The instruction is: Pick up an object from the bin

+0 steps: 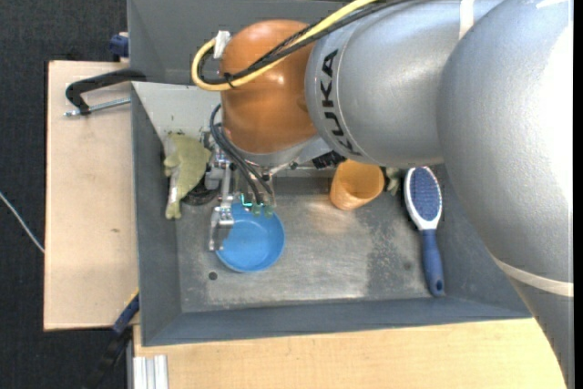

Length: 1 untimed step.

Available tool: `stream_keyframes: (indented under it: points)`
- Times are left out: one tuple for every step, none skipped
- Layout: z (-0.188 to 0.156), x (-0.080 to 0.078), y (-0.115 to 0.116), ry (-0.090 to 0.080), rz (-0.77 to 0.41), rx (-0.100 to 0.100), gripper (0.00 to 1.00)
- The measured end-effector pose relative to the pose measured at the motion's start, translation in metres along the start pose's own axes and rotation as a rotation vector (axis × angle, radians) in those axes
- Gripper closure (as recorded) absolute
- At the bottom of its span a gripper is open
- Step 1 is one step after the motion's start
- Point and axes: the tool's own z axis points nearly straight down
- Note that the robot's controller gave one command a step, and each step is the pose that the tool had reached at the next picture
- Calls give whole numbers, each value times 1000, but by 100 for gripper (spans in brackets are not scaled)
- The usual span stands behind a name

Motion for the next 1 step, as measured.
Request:
stream_keyframes:
  points:
    - [77, 57, -70, 0, -410, 3, 0]
